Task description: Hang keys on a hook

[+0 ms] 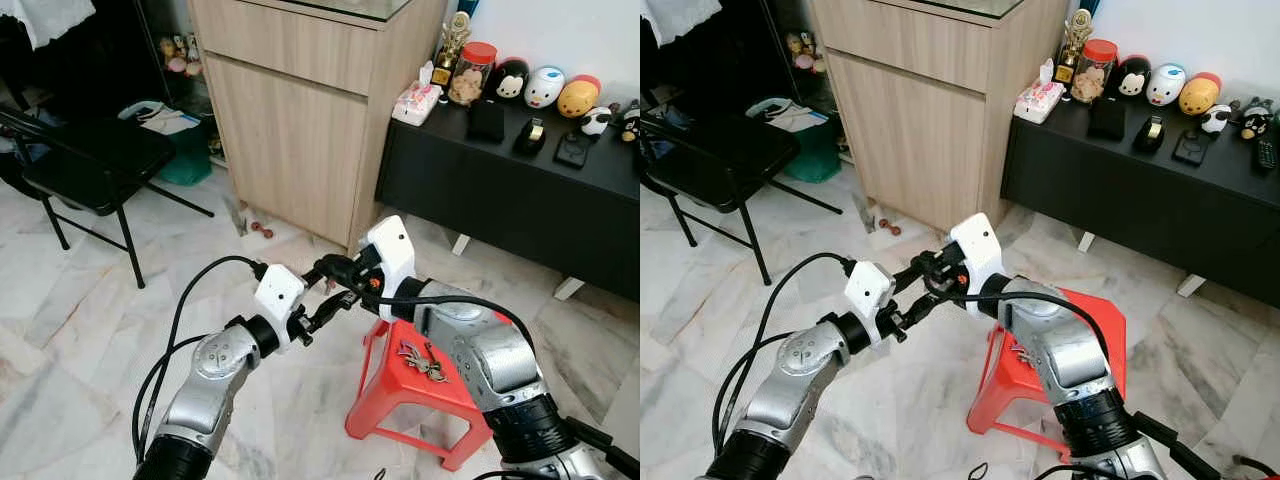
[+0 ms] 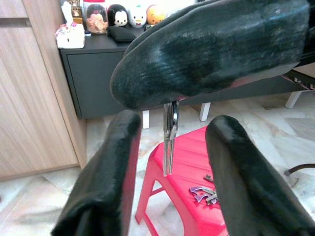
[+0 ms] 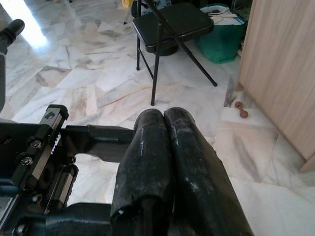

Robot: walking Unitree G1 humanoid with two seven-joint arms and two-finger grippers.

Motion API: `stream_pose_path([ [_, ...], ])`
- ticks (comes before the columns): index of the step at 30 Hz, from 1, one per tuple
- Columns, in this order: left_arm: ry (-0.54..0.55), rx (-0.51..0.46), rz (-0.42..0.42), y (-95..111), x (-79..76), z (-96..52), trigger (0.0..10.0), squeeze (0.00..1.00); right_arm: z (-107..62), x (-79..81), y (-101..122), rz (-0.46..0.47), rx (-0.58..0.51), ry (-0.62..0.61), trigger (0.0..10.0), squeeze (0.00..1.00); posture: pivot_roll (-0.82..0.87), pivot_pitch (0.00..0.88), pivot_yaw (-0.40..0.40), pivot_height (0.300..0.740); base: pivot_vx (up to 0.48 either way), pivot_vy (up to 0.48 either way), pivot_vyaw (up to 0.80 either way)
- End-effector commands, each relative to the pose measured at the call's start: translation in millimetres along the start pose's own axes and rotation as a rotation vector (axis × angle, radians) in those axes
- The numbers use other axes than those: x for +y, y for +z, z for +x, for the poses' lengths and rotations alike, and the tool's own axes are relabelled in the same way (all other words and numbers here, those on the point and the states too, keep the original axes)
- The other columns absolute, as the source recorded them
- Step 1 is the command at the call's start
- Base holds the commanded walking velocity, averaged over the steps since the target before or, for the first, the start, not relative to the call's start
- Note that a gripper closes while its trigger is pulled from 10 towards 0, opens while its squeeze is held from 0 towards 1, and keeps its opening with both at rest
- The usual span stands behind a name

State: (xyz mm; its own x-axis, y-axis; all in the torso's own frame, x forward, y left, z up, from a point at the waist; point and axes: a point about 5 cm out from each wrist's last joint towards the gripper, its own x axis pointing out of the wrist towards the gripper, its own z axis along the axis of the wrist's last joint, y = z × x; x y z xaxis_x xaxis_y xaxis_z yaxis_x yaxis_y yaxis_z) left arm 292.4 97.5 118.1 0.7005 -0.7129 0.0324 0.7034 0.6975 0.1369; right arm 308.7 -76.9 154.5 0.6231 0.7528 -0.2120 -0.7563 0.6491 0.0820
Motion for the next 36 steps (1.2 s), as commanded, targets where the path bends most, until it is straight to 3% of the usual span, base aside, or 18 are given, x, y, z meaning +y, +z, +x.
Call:
stream_pose_path([
  [1,0.000,-0.001,0.006,0.0,1.5,0.5,0.0,0.00,0.1,4.0,6.7,-0.018,-0.018,0.016,10.0,0.00,-0.01,0.123,-0.042,0.740,0.000,0.000,0.00],
  [36,-0.008,-0.004,0.004,-0.5,0.9,-1.2,0.0,0.00,-0.6,-1.3,6.1,-0.014,-0.017,-0.008,10.0,0.00,-0.01,0.122,-0.042,0.740,0.000,0.000,0.00],
])
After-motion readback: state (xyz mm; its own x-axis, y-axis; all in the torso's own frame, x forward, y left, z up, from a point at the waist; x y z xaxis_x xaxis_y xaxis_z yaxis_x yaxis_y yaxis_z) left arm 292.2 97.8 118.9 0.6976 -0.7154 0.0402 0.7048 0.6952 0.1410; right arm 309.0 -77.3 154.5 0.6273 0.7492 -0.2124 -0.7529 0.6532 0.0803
